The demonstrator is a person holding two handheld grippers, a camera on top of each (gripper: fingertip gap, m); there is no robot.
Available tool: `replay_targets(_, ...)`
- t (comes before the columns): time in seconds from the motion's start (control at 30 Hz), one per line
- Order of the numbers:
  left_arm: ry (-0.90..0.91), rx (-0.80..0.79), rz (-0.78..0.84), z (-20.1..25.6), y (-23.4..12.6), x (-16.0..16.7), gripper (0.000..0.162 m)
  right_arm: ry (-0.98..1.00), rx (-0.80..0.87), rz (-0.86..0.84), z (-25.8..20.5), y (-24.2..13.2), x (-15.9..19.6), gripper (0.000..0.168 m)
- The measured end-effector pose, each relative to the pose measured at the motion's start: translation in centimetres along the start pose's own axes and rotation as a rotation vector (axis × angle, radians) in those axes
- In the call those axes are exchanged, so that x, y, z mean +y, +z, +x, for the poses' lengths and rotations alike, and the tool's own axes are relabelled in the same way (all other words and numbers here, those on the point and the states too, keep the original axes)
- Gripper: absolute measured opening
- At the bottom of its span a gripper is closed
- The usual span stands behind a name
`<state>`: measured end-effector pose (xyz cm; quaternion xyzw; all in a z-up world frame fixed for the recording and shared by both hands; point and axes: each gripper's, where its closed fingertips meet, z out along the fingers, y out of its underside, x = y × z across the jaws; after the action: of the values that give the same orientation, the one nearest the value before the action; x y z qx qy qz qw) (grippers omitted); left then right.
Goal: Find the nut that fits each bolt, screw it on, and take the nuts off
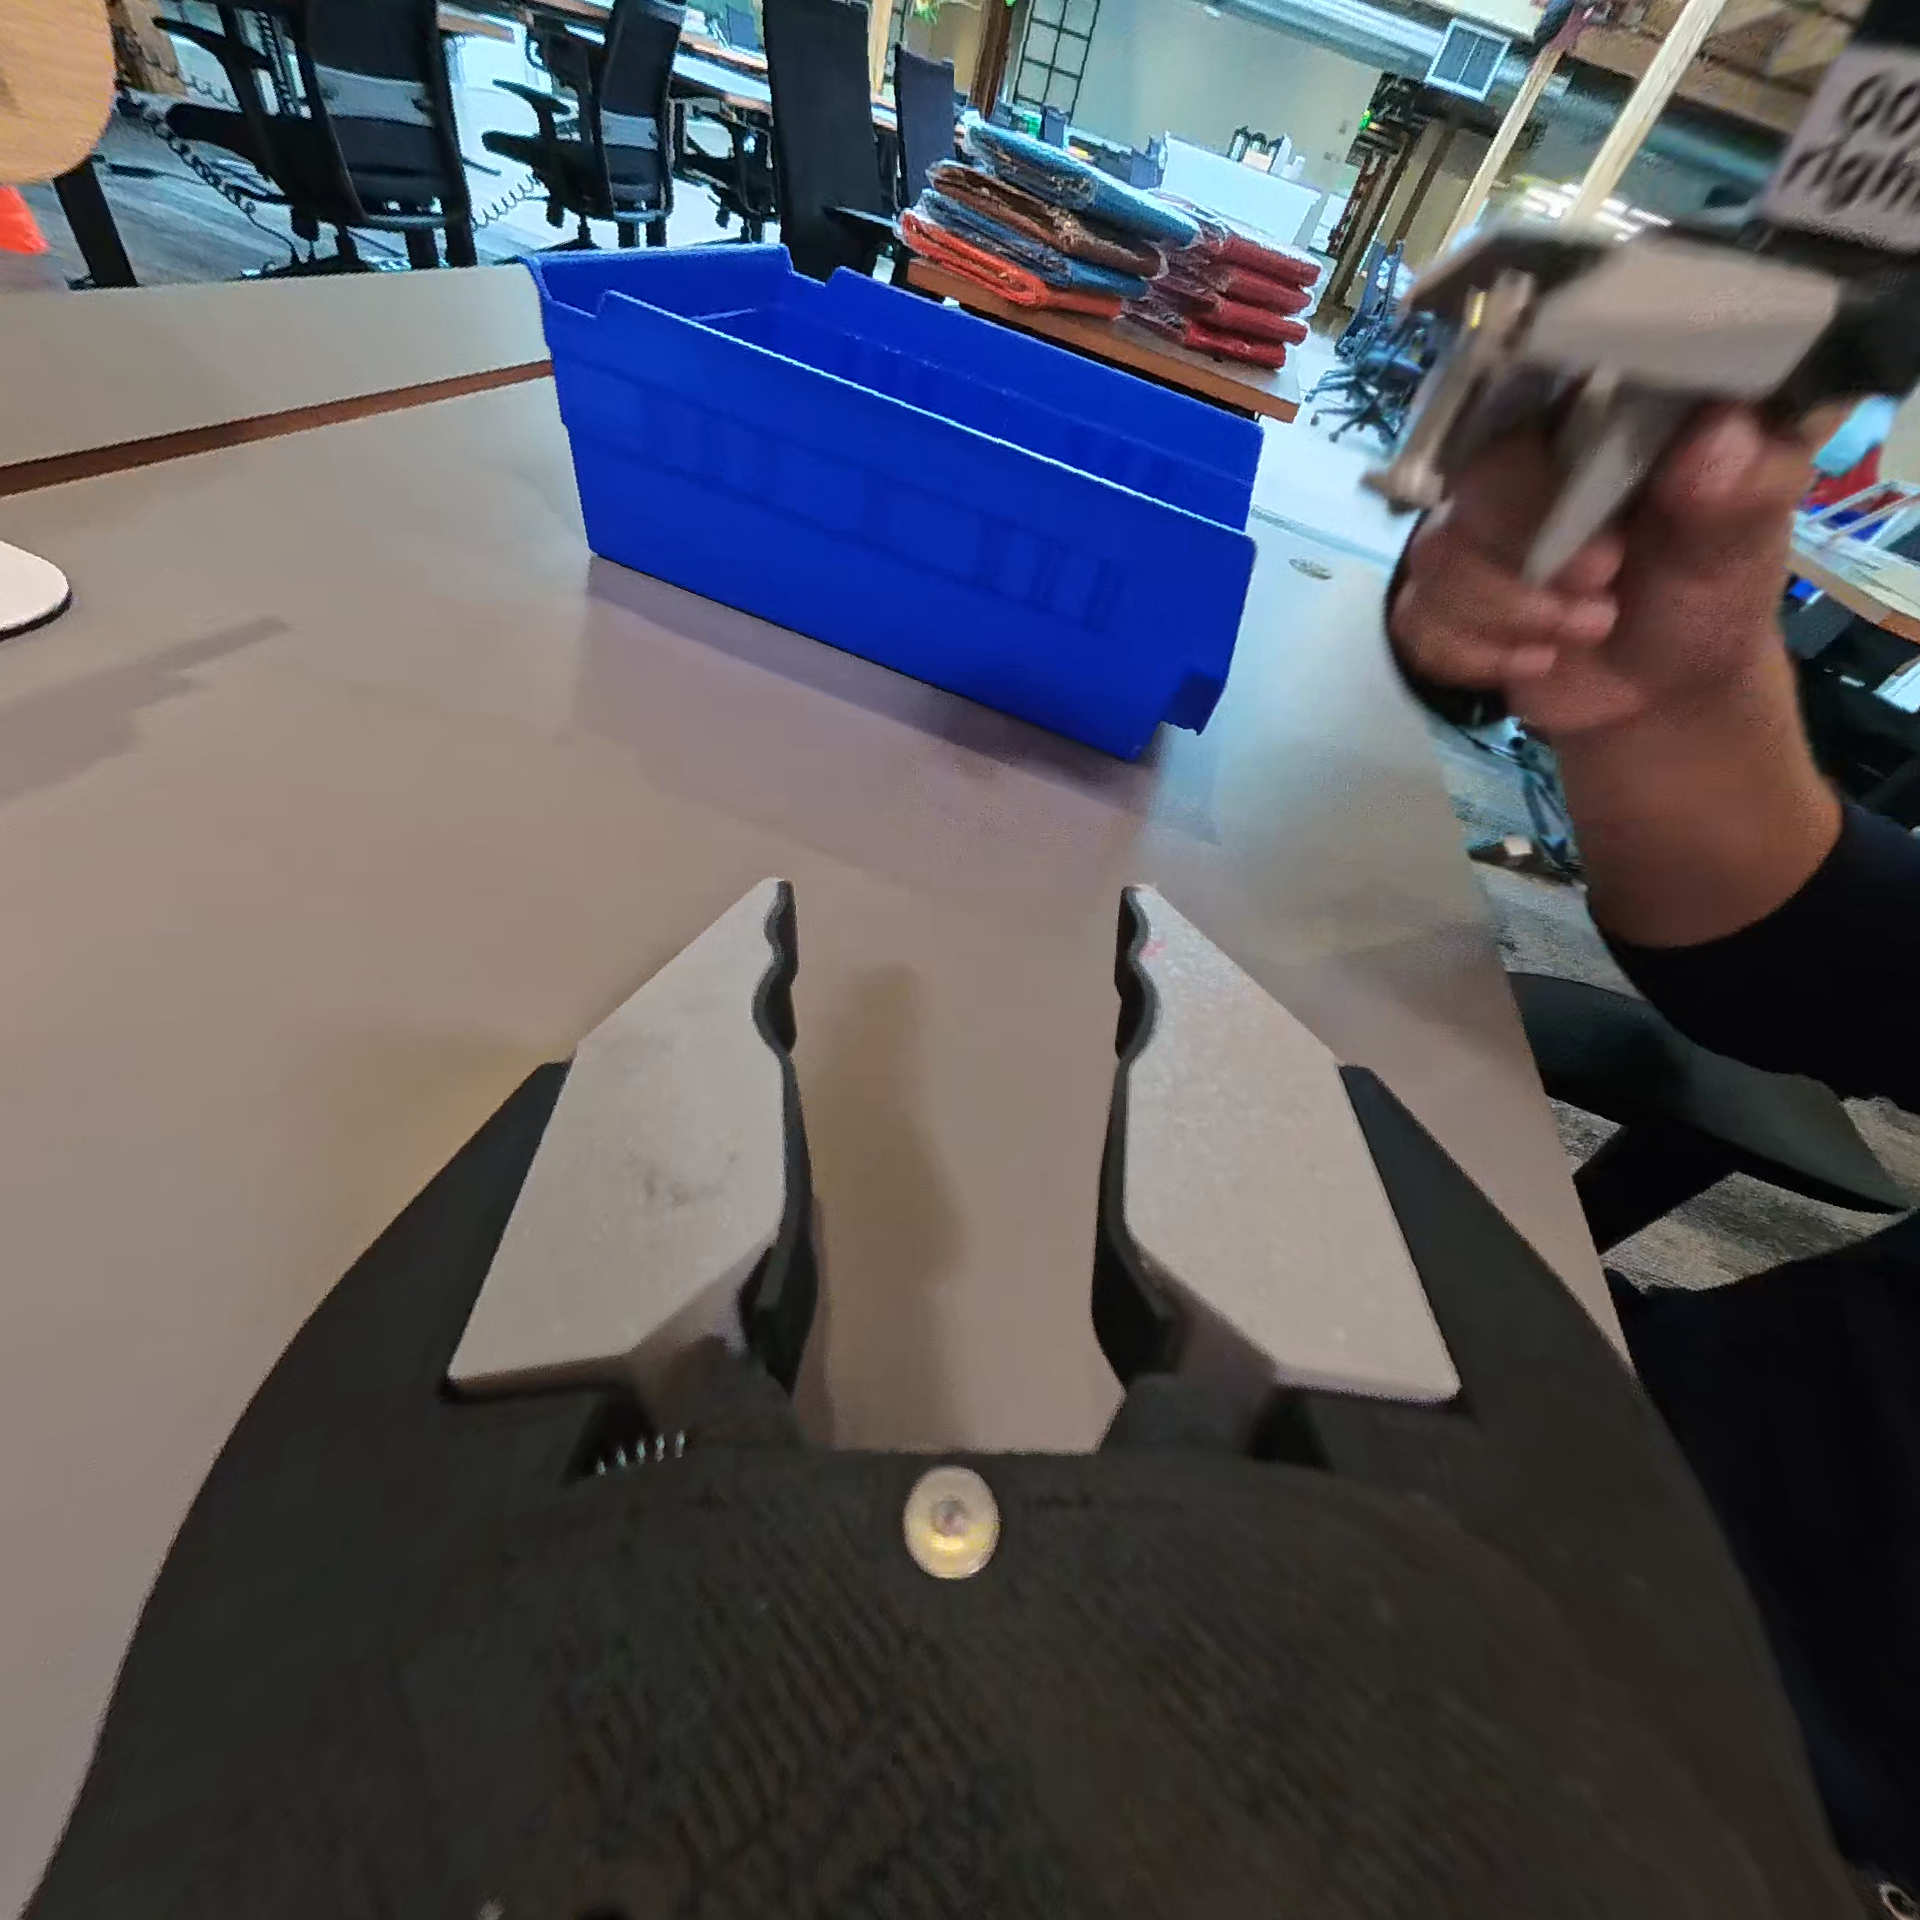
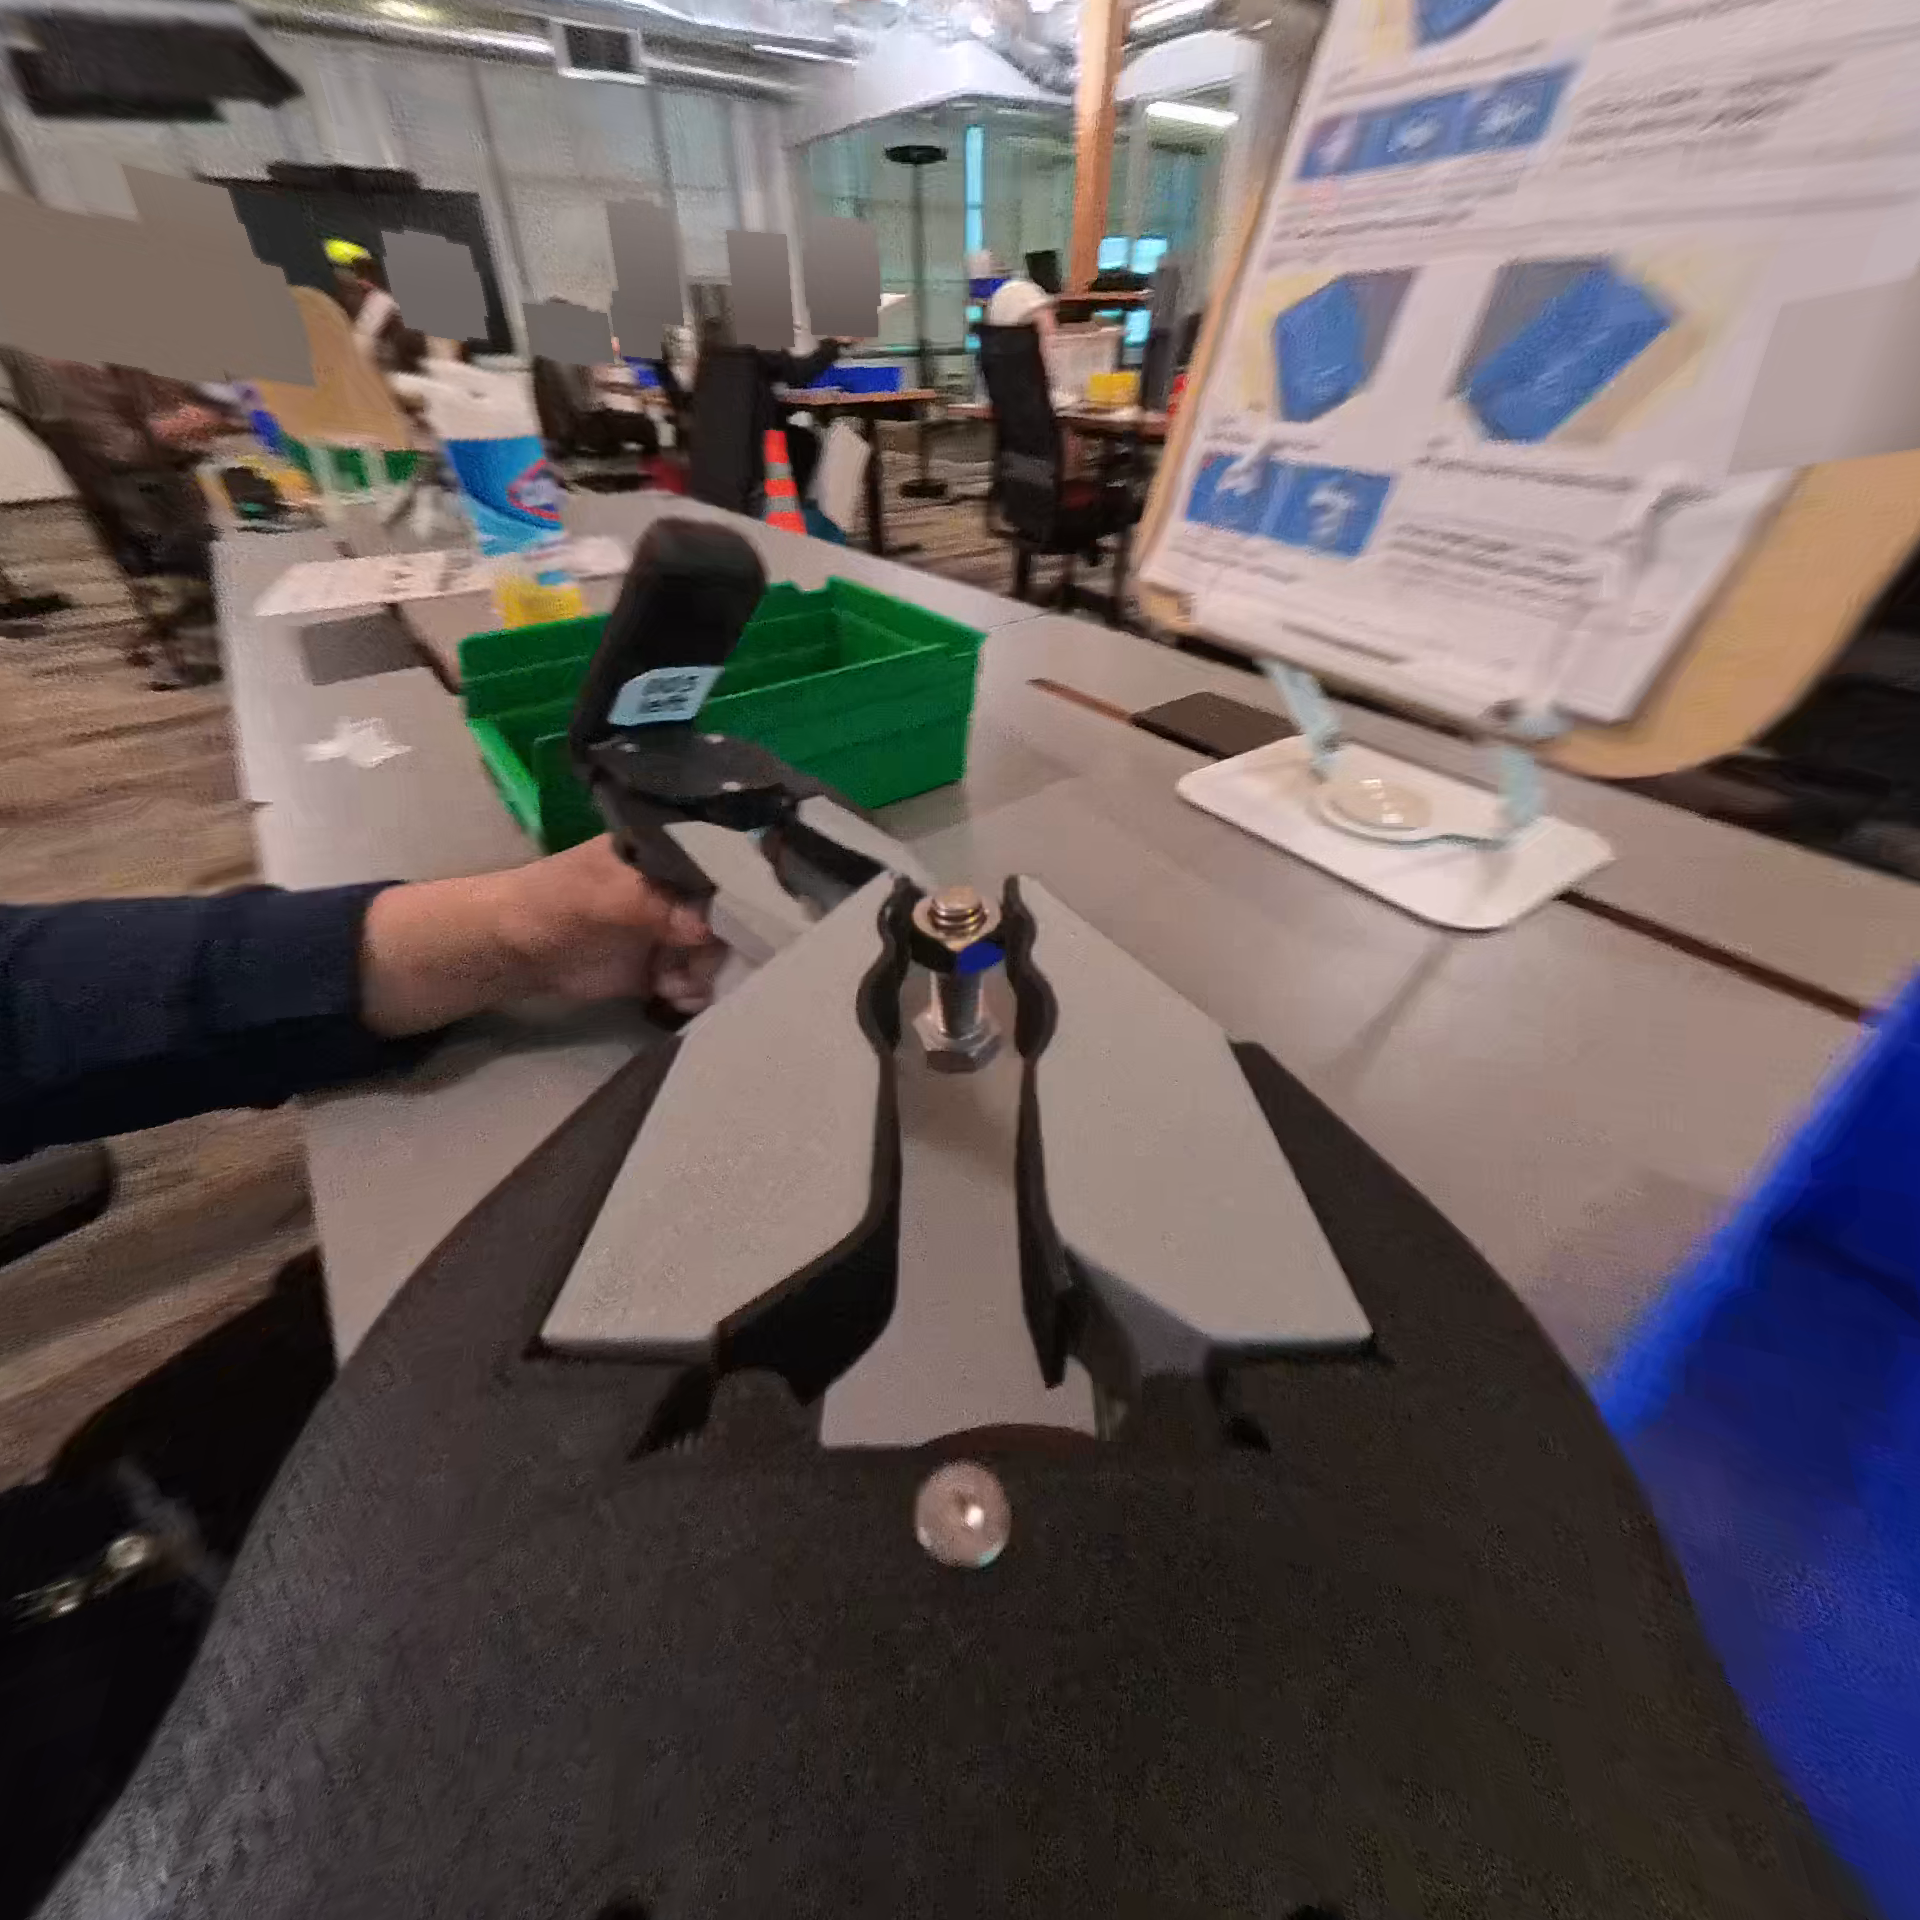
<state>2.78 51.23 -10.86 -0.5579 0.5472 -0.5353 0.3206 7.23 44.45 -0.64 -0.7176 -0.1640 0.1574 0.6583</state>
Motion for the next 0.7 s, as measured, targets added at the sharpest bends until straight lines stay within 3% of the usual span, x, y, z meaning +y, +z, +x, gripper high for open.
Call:
replay_targets(0.1, -0.011, 0.006, -0.025, 0.1, 0.4, 0.4, 0.058, -0.08, 0.306, -0.073, 7.5, -5.9, -1.8, 0.015)
replay_targets(0.23, 0.011, -0.007, -0.069, 0.1, 0.9, 1.0, 0.057, 0.053, 0.505, -0.38, 17.7, -10.0, 4.3, 0.015)
replay_targets(0.37, 0.026, -0.015, -0.065, 0.2, 0.9, 1.0, 0.057, 0.086, 0.571, -0.587, 23.1, -9.1, 9.4, 0.015)
replay_targets(0.6, -0.005, -0.011, -0.046, -0.2, 0.5, 0.7, 0.056, 0.057, 0.624, -0.888, 30.1, -5.3, 14.0, 0.015)
replay_targets(0.7, 0.0, -0.013, -0.048, -0.2, 0.5, 0.7, 0.056, 0.059, 0.656, -0.894, 30.8, -5.0, 14.3, 0.02)
